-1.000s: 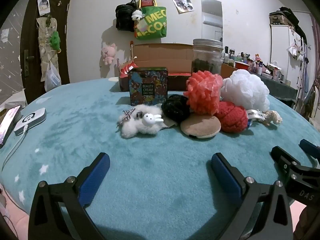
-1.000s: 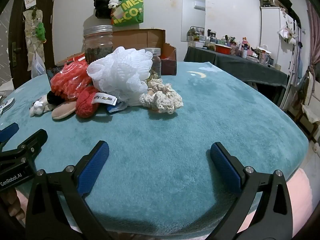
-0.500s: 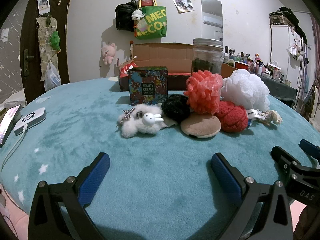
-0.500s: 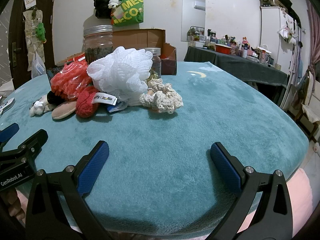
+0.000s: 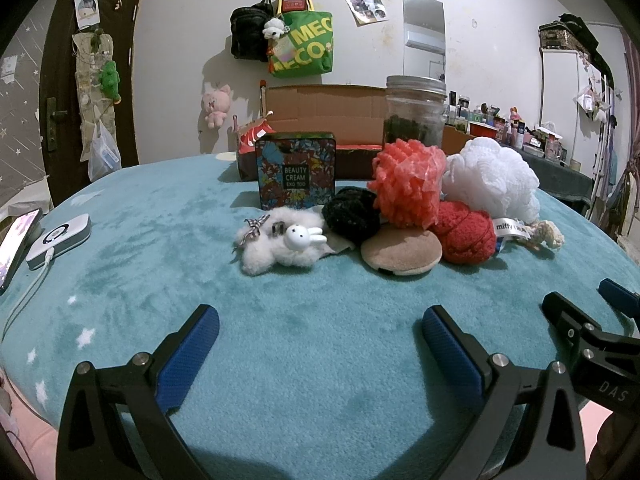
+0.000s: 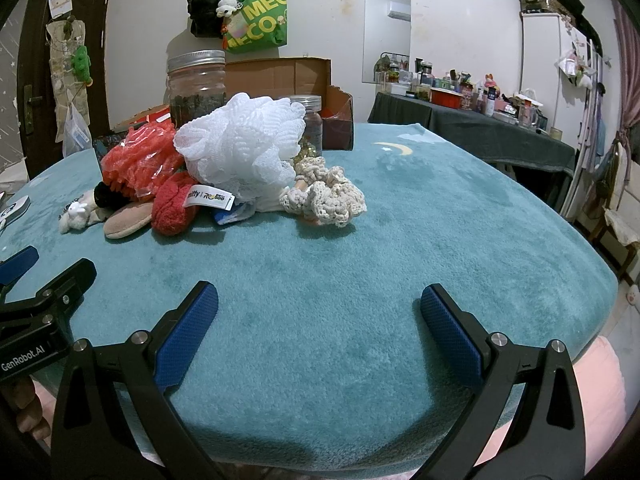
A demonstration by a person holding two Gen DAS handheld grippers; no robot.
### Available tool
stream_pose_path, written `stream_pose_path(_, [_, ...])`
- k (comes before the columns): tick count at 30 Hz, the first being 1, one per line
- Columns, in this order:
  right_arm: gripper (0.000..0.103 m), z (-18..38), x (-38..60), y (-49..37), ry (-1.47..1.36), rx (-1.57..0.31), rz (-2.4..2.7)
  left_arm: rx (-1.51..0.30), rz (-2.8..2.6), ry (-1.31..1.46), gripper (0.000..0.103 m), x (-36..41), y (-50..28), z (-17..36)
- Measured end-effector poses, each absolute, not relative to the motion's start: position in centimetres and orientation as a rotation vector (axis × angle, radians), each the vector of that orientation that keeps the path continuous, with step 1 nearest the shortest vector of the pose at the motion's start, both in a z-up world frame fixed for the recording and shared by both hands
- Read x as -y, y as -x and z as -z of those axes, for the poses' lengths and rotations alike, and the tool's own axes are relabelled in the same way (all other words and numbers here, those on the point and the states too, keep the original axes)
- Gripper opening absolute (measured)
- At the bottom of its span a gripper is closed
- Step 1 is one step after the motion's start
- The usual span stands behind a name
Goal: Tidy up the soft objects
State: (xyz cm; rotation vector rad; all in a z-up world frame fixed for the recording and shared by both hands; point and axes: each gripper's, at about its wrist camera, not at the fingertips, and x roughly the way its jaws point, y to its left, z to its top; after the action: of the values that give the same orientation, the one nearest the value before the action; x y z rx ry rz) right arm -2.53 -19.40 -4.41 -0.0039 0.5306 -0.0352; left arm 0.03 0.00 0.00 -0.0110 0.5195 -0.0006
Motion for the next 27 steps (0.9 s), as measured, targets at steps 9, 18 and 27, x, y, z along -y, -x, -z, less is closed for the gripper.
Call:
stream_pose_path(9, [0.103,4.50,19.40,2.61,0.004,-0.533,0.034,-0.521,0.000,0.012,0.103,0.01,-0.03,0.01])
stream_pose_path(18, [0.103,4.74,19.52,2.77,0.000,-0.536,0.034,-0.527,0.002,0.012,0.103,0.06,-0.04,0.00])
stream_pose_path(27, [0.103,4.57,19.59,2.60,-0.003,-0.553,0.023,-0.543,0.006,0.009,0.103,0.15,-0.06,0.70])
